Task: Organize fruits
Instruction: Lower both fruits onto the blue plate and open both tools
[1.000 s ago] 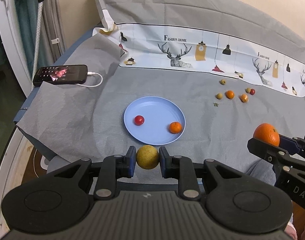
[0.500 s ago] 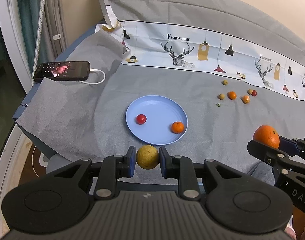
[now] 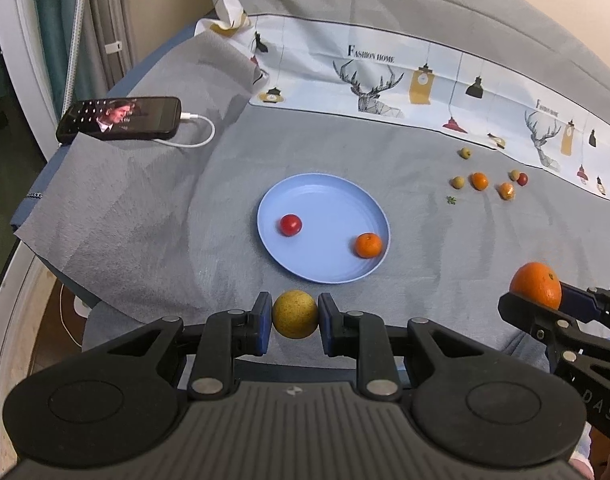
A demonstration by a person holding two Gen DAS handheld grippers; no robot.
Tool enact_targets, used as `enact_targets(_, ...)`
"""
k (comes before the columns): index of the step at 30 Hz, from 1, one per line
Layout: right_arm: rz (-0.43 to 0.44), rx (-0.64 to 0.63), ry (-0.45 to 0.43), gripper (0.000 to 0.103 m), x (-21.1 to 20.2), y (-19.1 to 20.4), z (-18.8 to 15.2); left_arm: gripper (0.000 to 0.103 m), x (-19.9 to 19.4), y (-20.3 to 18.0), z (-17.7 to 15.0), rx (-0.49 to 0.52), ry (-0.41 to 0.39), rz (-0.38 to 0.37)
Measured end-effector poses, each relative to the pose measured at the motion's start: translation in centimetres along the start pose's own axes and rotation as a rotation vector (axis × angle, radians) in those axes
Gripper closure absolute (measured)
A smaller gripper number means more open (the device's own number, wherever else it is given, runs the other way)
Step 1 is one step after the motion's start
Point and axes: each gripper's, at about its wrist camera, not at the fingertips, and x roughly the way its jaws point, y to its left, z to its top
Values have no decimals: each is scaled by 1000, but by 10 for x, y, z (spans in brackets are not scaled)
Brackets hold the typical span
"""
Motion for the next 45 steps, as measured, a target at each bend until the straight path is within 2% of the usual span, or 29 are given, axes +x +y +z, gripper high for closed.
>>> enact_targets(10, -19, -14, 78, 65, 52, 0, 10, 76, 46, 18, 31, -31, 37, 26)
enact_targets(16, -15, -7, 146, 65, 99, -1, 22, 76, 82, 21, 53, -27, 62, 28)
enact_targets(28, -19, -63, 214, 65, 201, -9, 47, 76, 186, 17, 100, -6, 145, 56)
enact_targets(37, -47, -100, 280, 65, 268, -27, 44, 76, 256, 8, 116, 31, 190, 96)
enact_targets(41, -23, -119, 287, 64, 282, -30, 45, 74, 269, 5, 122, 56, 185, 54)
enact_targets(42, -11, -132, 290, 64, 284, -29, 46, 60, 269, 4, 124, 63, 175, 36)
enact_targets(43, -11, -144, 286, 59, 283, -28, 47, 29, 267, 3, 125, 69, 166, 21)
enact_targets(45, -31, -166, 263, 27, 276, -26, 50, 2, 255, 5, 124, 56, 121, 0)
